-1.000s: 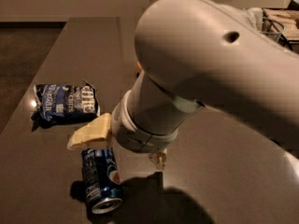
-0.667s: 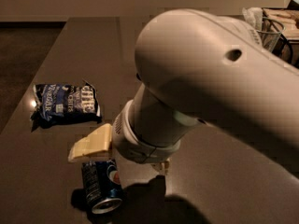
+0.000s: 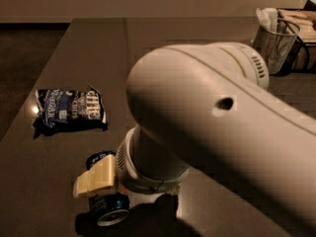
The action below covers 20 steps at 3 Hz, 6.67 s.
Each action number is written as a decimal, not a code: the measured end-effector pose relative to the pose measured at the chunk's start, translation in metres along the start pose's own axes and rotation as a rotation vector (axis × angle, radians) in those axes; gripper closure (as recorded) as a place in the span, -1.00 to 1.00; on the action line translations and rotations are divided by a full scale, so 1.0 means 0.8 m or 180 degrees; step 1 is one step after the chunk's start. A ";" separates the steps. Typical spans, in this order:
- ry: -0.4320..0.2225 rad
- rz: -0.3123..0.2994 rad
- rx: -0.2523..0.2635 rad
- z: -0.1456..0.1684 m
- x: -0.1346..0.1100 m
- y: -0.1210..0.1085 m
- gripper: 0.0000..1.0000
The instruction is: Place pepsi can upright
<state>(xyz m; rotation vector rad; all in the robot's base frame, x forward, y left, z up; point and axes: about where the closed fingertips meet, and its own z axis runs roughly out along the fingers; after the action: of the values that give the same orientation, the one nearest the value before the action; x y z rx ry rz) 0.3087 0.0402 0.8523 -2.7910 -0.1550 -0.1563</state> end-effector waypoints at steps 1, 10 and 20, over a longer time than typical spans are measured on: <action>0.0010 -0.0112 -0.0062 0.007 -0.004 -0.002 -1.00; -0.1749 0.3116 0.0445 -0.064 0.117 -0.003 1.00; -0.2788 0.4940 0.2706 -0.076 0.147 0.047 -0.74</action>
Offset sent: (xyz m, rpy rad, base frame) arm -0.0136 0.0065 -0.0198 -0.0843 -0.0142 0.0989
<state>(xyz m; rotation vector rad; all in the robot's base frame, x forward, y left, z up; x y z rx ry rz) 0.4240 -0.0049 0.9116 -1.3187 1.3068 1.1421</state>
